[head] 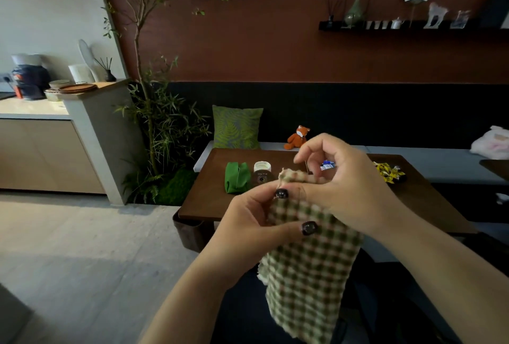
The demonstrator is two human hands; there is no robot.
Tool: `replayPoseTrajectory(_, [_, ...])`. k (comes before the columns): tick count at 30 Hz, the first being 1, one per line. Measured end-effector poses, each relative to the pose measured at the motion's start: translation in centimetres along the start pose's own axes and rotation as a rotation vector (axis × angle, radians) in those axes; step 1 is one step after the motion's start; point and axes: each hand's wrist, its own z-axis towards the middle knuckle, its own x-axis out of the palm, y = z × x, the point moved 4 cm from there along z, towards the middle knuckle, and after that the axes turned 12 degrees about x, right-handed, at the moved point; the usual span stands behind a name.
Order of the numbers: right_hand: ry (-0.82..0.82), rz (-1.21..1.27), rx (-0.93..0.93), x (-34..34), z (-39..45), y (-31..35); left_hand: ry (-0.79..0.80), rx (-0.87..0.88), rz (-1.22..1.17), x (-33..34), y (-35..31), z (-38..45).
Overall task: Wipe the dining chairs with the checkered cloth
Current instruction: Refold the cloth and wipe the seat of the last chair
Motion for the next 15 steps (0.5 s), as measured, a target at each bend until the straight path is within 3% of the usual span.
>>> replayPoseTrajectory(6, [0.077,-0.041,-0.071,0.8,-0.1,0.2,-0.164,0.039,0.218,-1.1,0.4,0.0])
replayPoseTrajectory(9, [0.036,0.025,-0.073,0.6,0.2,0.4,-0.292,0.129,0.275,-1.8,0.5,-0.5])
replayPoseTrajectory(13, [-0.068,0.101,-0.086,-0.1,0.8,1.1,-0.323,0.311,0.483,-2.1,0.8,-2.4])
replayPoseTrajectory(15, [-0.090,0.108,-0.095,-0.3,1.0,1.5,-0.346,0.291,0.609,-2.5,1.8,-3.4])
